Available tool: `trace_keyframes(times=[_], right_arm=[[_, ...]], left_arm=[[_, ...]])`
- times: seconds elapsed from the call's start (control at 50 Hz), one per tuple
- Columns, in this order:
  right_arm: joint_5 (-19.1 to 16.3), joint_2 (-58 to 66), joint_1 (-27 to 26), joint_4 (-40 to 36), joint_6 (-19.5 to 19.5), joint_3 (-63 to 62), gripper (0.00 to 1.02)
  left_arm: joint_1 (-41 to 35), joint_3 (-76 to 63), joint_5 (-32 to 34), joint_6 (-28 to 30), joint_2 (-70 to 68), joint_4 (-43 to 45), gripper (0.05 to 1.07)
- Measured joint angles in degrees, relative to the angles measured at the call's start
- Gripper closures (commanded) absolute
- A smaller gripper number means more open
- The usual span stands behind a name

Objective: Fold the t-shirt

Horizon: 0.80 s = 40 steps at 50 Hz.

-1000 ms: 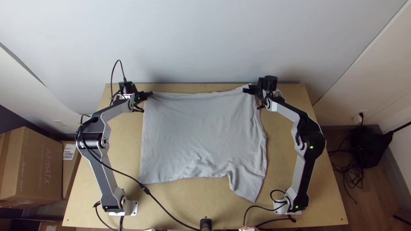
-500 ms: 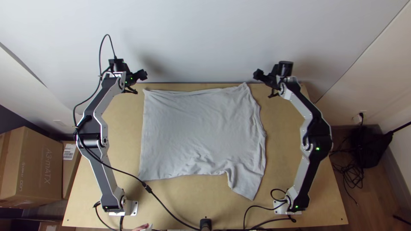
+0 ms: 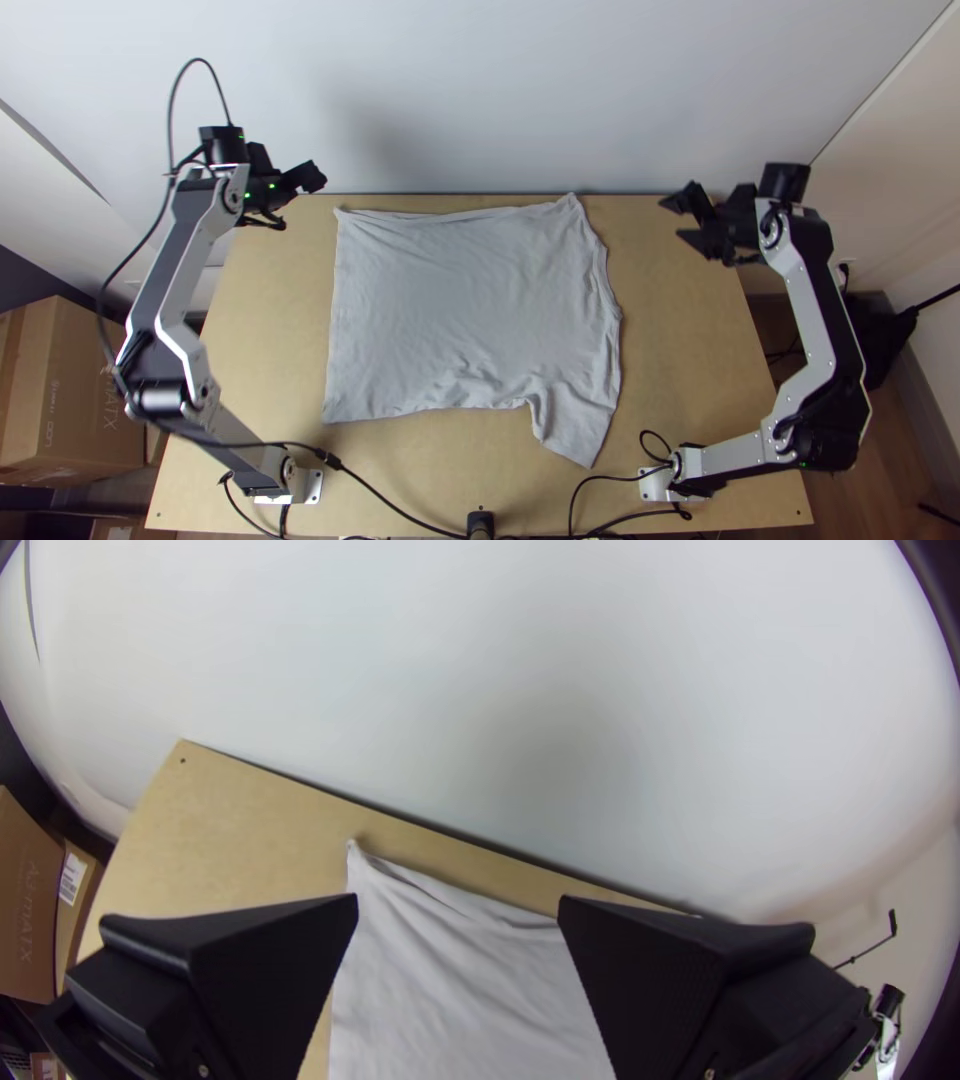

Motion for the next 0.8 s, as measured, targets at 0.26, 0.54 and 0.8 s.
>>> trace_keyframes(times=[0.26,0.54,0.8], right_arm=[[-0.5,-11.4,-1.9,-12.0,-7.1,-17.3,0.10],[4.0,-14.1,1.9,-19.4,-17.1,-30.5,0.25],[8.9,-14.1,8.9,-17.2,-20.7,-39.4,0.49]], left_arm=[[-1.7,-13.0,0.4,0.4,-18.6,-2.5,0.11],[-1.9,-18.4,0.9,1.2,-28.1,-6.5,0.11],[-1.6,-21.8,0.9,1.5,-32.4,-7.2,0.11]])
